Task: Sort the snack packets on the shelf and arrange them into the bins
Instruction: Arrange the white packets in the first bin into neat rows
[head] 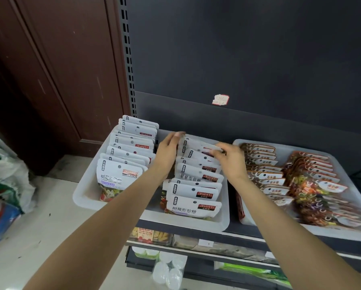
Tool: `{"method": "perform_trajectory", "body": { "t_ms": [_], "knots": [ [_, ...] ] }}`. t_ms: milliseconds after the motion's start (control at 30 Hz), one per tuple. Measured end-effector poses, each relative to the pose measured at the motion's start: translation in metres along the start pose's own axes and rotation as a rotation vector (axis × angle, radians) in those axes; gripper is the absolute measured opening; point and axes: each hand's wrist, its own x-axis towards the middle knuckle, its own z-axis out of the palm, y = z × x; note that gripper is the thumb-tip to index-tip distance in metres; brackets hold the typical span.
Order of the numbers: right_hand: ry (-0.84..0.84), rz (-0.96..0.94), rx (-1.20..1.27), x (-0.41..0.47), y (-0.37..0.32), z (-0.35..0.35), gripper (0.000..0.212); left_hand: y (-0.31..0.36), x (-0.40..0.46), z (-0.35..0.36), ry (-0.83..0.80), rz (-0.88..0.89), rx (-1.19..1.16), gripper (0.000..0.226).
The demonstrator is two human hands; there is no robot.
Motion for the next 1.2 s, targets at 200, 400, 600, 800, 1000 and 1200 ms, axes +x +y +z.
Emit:
{"method": "perform_trajectory", "body": {
  "t_ms": [200, 400, 600, 800, 1000, 1200],
  "knots": [
    [-0.241, 0.357, 0.623, -0.018, 0.012, 0.000, 0.051, -0.021, 0.003, -0.008, -0.075, -0.317, -0.032, 0.092],
    [-0.230, 0.503, 0.849, -0.006, 0.015, 0.014, 0.121, -0.002, -0.011, 0.009, -0.280, -0.299, -0.323, 0.068],
    [-0.058, 0.391, 0.704, -0.004, 0.006, 0.016, 0.047, -0.005, -0.006, 0.007, -0.240, -0.211, -0.306, 0.061],
    [-0.007, 0.407, 0.451, 0.005, 0.001, 0.024, 0.035, 0.001, 0.012, 0.017, -0.013, -0.100, 0.241, 0.049],
    [-0.043, 0.492, 0.471, 0.012, -0.007, 0.019, 0.048, 0.010, 0.008, 0.012, -0.043, -0.245, 0.064, 0.044],
    [-0.046, 0.461, 0.618, -0.033, 0.004, 0.007, 0.049, -0.007, -0.020, -0.012, -0.051, -0.200, 0.033, 0.067]
  ]
}}
